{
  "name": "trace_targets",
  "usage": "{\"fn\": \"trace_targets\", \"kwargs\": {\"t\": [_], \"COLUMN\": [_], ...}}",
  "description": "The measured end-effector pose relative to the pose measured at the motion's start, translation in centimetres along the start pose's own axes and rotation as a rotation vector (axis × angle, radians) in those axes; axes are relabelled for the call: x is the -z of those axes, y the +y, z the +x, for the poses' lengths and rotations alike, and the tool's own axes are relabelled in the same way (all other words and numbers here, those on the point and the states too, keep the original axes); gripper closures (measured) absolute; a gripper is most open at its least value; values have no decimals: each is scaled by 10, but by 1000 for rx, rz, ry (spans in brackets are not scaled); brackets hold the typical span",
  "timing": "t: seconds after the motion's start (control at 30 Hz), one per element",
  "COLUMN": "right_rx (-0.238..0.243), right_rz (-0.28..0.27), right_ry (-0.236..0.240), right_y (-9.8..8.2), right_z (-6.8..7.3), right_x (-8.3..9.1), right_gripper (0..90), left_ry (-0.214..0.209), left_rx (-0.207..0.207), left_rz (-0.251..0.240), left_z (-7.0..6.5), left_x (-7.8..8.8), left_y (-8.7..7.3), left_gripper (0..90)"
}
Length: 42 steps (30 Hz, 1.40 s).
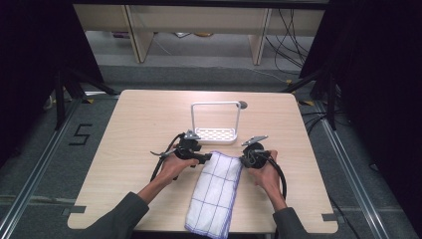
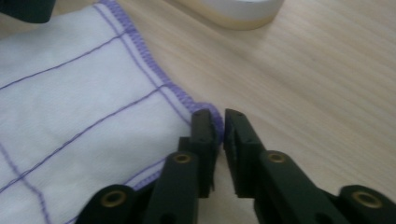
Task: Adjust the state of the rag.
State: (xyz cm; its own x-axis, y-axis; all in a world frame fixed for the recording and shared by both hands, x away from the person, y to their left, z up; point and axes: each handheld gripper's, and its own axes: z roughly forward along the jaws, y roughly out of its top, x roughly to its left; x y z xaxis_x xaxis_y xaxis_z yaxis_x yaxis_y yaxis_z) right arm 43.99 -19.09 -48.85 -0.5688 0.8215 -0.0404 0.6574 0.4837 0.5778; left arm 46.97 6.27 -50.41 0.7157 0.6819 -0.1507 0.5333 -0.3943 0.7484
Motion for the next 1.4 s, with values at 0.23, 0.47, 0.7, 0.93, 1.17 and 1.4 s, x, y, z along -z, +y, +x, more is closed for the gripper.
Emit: {"fn": "trace_targets", "kwargs": {"t": [0.23,0.47,0.7,0.93,1.17,1.4], "right_rx": [-74,-97,-52,-37,-14,8], "right_rz": [-61,-10,0,-44,-148,-211], "right_ry": [7,16,33,74,111,127], "right_y": [4,1,2,3,10,21], "right_z": [-2,0,6,8,11,24], "right_x": [13,-1,-9,-6,21,48], "right_gripper": [532,488,662,852,859,860], "left_ry": [7,15,-37,-44,-66,-69], "left_rx": [-34,-123,-116,-97,-96,-128], "left_rz": [27,47,41,-15,-106,-163], "left_z": [-7,-19,-18,-15,-17,-22], "left_x": [-16,-24,-24,-8,22,56], "left_y": [7,8,7,6,10,13], "left_gripper": [403,578,805,830,832,832]}}
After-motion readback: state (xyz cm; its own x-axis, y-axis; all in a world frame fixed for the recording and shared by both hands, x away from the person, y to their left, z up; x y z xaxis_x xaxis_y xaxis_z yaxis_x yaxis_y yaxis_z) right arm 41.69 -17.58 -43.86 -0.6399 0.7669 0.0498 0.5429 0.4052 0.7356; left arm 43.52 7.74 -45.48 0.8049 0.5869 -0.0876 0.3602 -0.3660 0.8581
